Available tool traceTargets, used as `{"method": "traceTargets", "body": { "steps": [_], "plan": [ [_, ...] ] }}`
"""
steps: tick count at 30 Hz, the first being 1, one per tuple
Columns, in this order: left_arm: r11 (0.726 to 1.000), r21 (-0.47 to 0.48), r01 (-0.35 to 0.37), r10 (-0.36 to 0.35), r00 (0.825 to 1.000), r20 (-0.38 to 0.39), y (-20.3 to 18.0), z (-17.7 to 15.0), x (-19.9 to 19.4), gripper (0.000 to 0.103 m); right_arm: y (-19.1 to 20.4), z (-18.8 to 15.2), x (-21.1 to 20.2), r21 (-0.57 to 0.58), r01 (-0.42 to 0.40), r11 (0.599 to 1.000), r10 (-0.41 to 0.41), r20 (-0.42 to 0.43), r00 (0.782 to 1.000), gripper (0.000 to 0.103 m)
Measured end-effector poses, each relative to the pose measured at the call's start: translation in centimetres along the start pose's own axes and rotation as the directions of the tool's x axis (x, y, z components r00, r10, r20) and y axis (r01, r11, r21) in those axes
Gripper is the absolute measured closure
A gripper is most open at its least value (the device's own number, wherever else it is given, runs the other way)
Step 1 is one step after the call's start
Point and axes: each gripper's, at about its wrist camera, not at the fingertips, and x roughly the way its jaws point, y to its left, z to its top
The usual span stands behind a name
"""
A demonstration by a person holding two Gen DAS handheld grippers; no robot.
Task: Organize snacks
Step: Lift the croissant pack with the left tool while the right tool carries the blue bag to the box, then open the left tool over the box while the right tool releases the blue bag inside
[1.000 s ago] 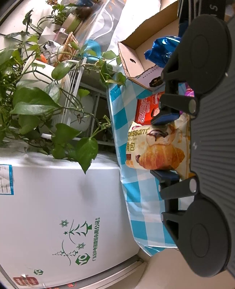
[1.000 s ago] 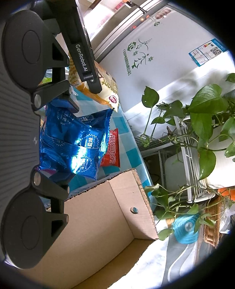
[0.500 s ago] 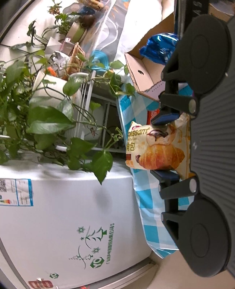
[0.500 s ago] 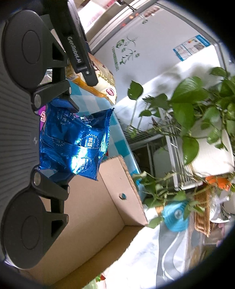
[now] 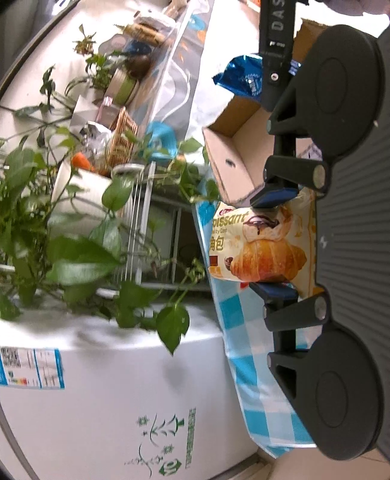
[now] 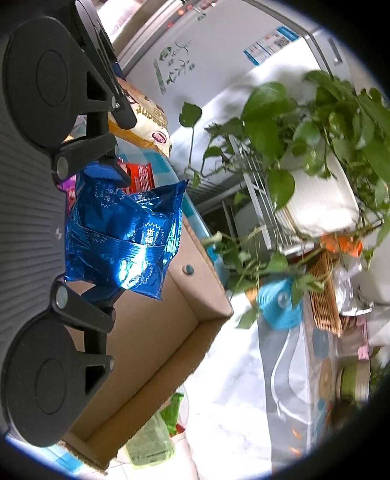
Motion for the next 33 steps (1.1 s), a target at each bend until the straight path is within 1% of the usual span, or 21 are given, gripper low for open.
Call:
{"method": "traceTargets", "body": {
  "steps": [5,10,14,19,24,31,32,33],
  "plan": [
    [0.999,-0.004,0.036,-0.036,0.999,-0.007,-1.7,-0.4,0.2,0.053,-1.9,0.3,-0.6,0.053,0.02,0.998,-0.02,0.009,1.0,0.03],
    [0.997,0.001,0.077,-0.077,0.997,-0.032,-4.1,-1.3,0.5,0.053,-4.0,0.5,-1.0,0.095,0.041,0.995,-0.043,0.018,0.999,0.03],
    [0.994,-0.026,0.102,-0.103,0.993,-0.053,-5.9,-1.5,1.0,0.053,-5.4,0.7,-1.6,0.14,0.057,0.988,-0.063,0.035,0.997,0.03],
    [0.991,-0.037,0.131,-0.133,0.988,-0.073,-8.0,-1.7,1.4,0.053,-7.2,0.9,-2.1,0.209,0.066,0.976,-0.078,0.048,0.996,0.03],
    [0.989,-0.021,0.147,-0.148,0.985,-0.091,-10.0,-1.8,1.7,0.053,-8.1,1.0,-2.2,0.255,0.06,0.965,-0.075,0.049,0.996,0.03],
    [0.984,-0.029,0.173,-0.176,0.977,-0.123,-11.6,-1.9,2.8,0.052,-8.8,0.9,-2.4,0.293,0.068,0.954,-0.087,0.054,0.995,0.03],
    [0.984,-0.028,0.176,-0.179,0.976,-0.122,-11.8,-1.9,2.9,0.052,-8.9,0.9,-2.5,0.299,0.069,0.952,-0.089,0.055,0.994,0.029],
    [0.983,-0.025,0.18,-0.182,0.976,-0.122,-11.9,-1.9,2.9,0.046,-9.0,0.9,-2.5,0.305,0.071,0.95,-0.093,0.058,0.994,0.029]
  ]
}}
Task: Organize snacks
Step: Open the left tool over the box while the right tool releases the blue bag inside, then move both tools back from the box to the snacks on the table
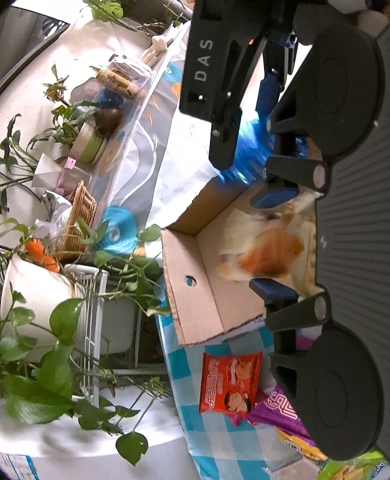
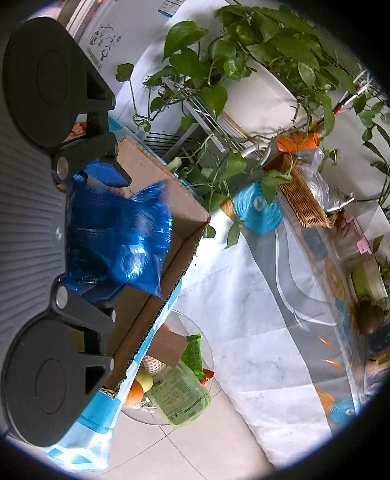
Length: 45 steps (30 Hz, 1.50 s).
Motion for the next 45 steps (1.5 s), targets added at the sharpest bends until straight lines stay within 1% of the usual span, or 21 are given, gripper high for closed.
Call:
{"method": "traceTargets", "body": {
  "steps": [1,2,3,4,5,6,8,10,13,18,22,32,38,41,43,45],
  "plan": [
    [1.0,0.005,0.004,-0.004,1.0,0.003,-0.1,0.0,-0.1,0.042,-0.1,0.1,0.0,0.005,0.0,1.0,0.0,0.004,1.0,0.027],
    [1.0,0.013,0.007,-0.007,1.0,0.013,-0.3,0.1,-0.3,0.04,-0.1,0.1,-0.1,0.01,0.0,1.0,0.0,0.009,1.0,0.021],
    [1.0,0.024,0.006,-0.006,1.0,0.024,-0.4,0.1,-0.6,0.036,-0.2,0.1,-0.1,0.016,0.002,1.0,-0.002,0.015,1.0,0.018],
    [1.0,0.028,0.002,-0.003,1.0,0.029,-0.4,0.2,-0.9,0.027,-0.3,0.1,-0.2,0.019,0.004,1.0,-0.004,0.018,1.0,0.018],
    [1.0,0.025,-0.003,0.002,1.0,0.031,-0.4,0.2,-1.1,0.024,-0.3,0.2,-0.2,0.022,0.005,1.0,-0.006,0.019,1.0,0.018],
    [1.0,0.019,-0.006,0.006,0.999,0.033,-0.2,0.3,-1.3,0.022,-0.3,0.2,-0.2,0.027,0.004,1.0,-0.004,0.018,1.0,0.017],
    [1.0,0.02,-0.013,0.012,1.0,0.027,0.1,0.5,-1.6,0.022,-0.4,0.2,-0.2,0.032,-0.003,0.999,0.002,0.015,1.0,0.016],
    [0.999,0.028,-0.036,0.035,0.999,0.018,0.4,0.6,-1.8,0.019,-0.3,0.2,-0.2,0.029,-0.007,1.0,0.006,0.015,1.0,0.016],
    [0.998,0.028,-0.048,0.048,0.999,0.019,1.4,0.7,-2.4,0.018,0.1,0.0,-0.1,0.017,-0.021,1.0,0.021,0.008,1.0,0.015],
    [0.997,0.003,-0.072,0.072,0.997,-0.006,3.8,0.5,-3.1,0.018,0.9,-0.1,0.2,-0.02,-0.044,0.999,0.044,-0.003,0.999,0.014],
    [0.995,0.014,-0.096,0.097,0.995,-0.014,5.7,0.2,-3.9,0.017,1.8,-0.3,0.4,-0.059,-0.065,0.996,0.064,-0.013,0.998,0.013],
    [0.983,-0.009,-0.184,0.184,0.982,-0.034,12.1,-0.5,-5.9,0.017,4.2,-1.2,1.0,-0.163,-0.101,0.981,0.095,-0.045,0.994,0.012],
    [0.969,-0.069,-0.237,0.235,0.971,-0.043,15.9,-0.8,-6.5,0.016,5.7,-2.0,1.3,-0.225,-0.145,0.964,0.131,-0.076,0.988,0.012],
    [0.961,-0.082,-0.263,0.259,0.964,-0.059,17.2,-1.0,-6.6,0.016,6.7,-2.5,1.6,-0.258,-0.183,0.949,0.162,-0.101,0.982,0.012],
    [0.966,-0.061,-0.251,0.246,0.967,-0.068,17.8,-1.1,-6.7,0.016,7.6,-3.0,1.8,-0.292,-0.217,0.932,0.187,-0.125,0.974,0.012],
    [0.969,-0.012,-0.246,0.244,0.966,-0.081,18.0,-1.3,-6.7,0.016,8.3,-3.4,1.9,-0.319,-0.245,0.916,0.207,-0.147,0.967,0.012]
  ]
}}
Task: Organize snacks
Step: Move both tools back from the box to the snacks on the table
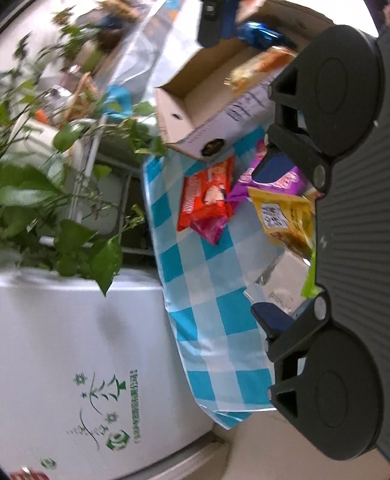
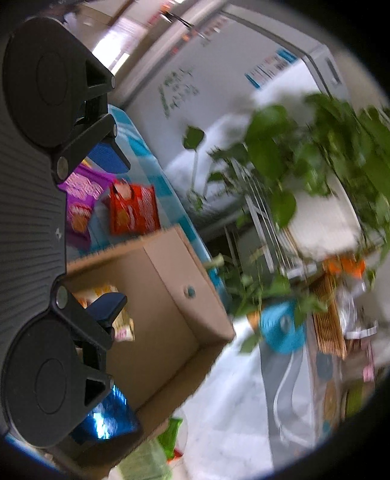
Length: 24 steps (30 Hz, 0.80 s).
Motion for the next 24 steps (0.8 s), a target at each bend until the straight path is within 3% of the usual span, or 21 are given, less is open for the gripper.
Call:
{"method": "traceTargets", "body": {
  "steps": [5,12,19,24],
  "plan": [
    [0.995,0.09,0.039,-0.036,0.999,-0.037,0.7,-1.0,0.1,0.016,1.7,-0.7,0.7,-0.096,-0.048,0.994,0.044,-0.045,0.998,0.012],
    [0.963,0.249,0.103,-0.087,0.994,-0.072,0.9,-3.1,-0.6,0.016,3.4,-2.0,1.7,-0.195,-0.091,0.977,0.071,-0.109,0.991,0.012],
    [0.969,0.22,0.111,-0.079,0.986,-0.149,2.1,-4.9,0.5,0.016,5.8,-4.7,2.8,-0.292,-0.156,0.944,0.091,-0.226,0.97,0.012],
    [0.981,0.142,0.129,-0.098,0.973,-0.208,2.7,-5.3,1.6,0.016,7.7,-8.1,3.4,-0.386,-0.19,0.903,0.064,-0.317,0.946,0.013]
  ]
}}
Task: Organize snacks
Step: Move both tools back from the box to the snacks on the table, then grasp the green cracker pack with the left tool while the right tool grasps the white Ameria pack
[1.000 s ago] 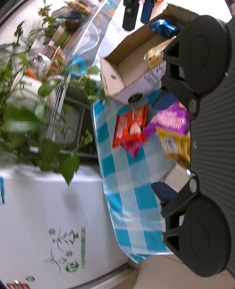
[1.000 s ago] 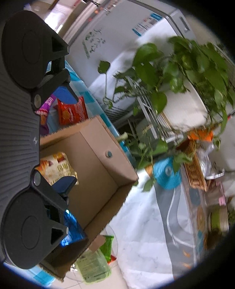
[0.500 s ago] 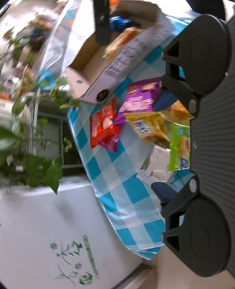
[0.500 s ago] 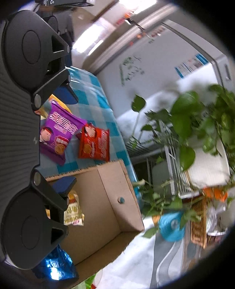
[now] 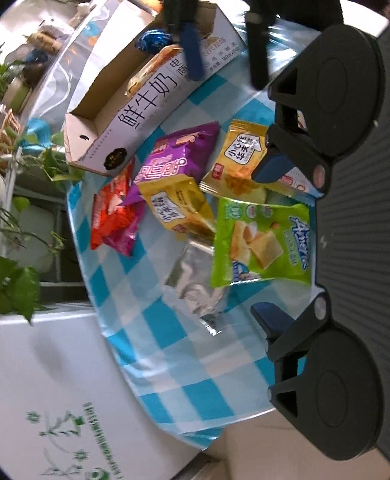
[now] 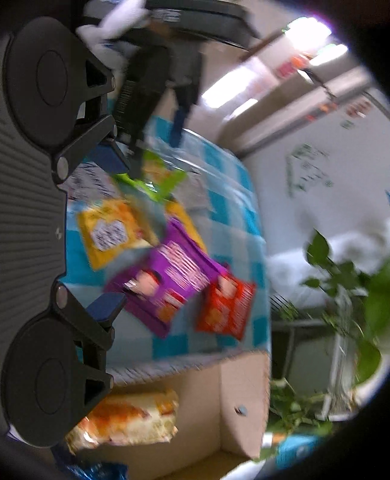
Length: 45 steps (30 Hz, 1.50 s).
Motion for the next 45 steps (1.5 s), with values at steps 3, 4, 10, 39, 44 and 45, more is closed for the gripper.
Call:
{"method": "traceTargets", "body": {
  "steps": [3,4,10,39,44,45],
  "plan": [
    [1.0,-0.03,0.002,-0.003,1.0,-0.015,0.2,-0.1,0.5,0.016,1.1,-0.9,0.6,-0.046,-0.004,0.999,0.002,-0.035,0.999,0.013],
    [0.999,-0.04,-0.002,0.001,1.0,-0.021,0.3,-0.1,0.8,0.016,1.5,-1.1,0.8,-0.061,-0.007,0.998,0.004,-0.046,0.999,0.013],
    [0.995,-0.083,-0.05,0.044,0.996,-0.077,0.6,-0.3,2.3,0.016,2.8,-2.2,1.7,-0.129,-0.005,0.992,-0.007,-0.096,0.995,0.013],
    [0.99,-0.069,-0.122,0.117,0.991,-0.066,0.3,-0.7,2.7,0.02,8.1,-4.9,4.6,-0.364,0.113,0.925,-0.161,-0.104,0.981,0.046],
    [0.988,-0.088,-0.126,0.122,0.991,-0.051,0.7,-1.0,2.4,0.025,7.0,-4.8,2.6,-0.28,0.105,0.954,-0.134,-0.086,0.987,0.046],
    [0.987,-0.089,-0.131,0.127,0.991,-0.05,0.8,-1.0,2.4,0.025,6.8,-4.9,2.2,-0.267,0.109,0.957,-0.135,-0.079,0.988,0.046]
  ]
}}
